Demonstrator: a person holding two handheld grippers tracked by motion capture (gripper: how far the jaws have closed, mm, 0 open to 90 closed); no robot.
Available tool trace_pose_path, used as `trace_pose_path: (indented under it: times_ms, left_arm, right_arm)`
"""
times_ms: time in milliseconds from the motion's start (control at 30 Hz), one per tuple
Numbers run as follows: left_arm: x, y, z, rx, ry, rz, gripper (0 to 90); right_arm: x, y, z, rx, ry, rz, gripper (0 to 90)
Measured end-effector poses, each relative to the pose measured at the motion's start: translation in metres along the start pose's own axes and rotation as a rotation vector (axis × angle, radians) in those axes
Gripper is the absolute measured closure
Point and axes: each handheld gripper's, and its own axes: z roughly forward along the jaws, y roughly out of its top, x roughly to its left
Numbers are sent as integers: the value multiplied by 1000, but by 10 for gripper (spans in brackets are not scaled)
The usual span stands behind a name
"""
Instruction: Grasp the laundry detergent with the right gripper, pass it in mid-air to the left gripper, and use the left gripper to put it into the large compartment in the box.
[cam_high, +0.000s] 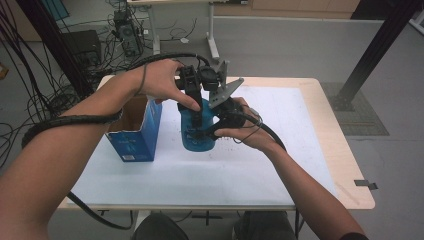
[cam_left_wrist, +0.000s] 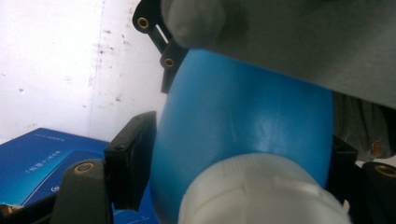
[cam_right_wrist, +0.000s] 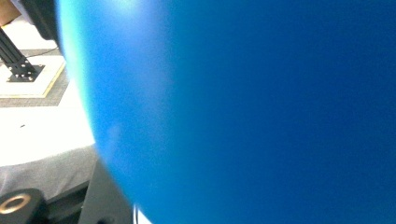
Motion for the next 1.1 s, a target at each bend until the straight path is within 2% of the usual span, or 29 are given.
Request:
trace_pose_path:
  times_ms: [267,1100]
  left_arm:
    - [-1,0,2,-3,-11,8,348]
    - [-2,5,5,15,0,16,354]
  right_arm:
    - [0,-1,1,13,-3,1,435]
    - [0,-6,0,13,-3,15,432]
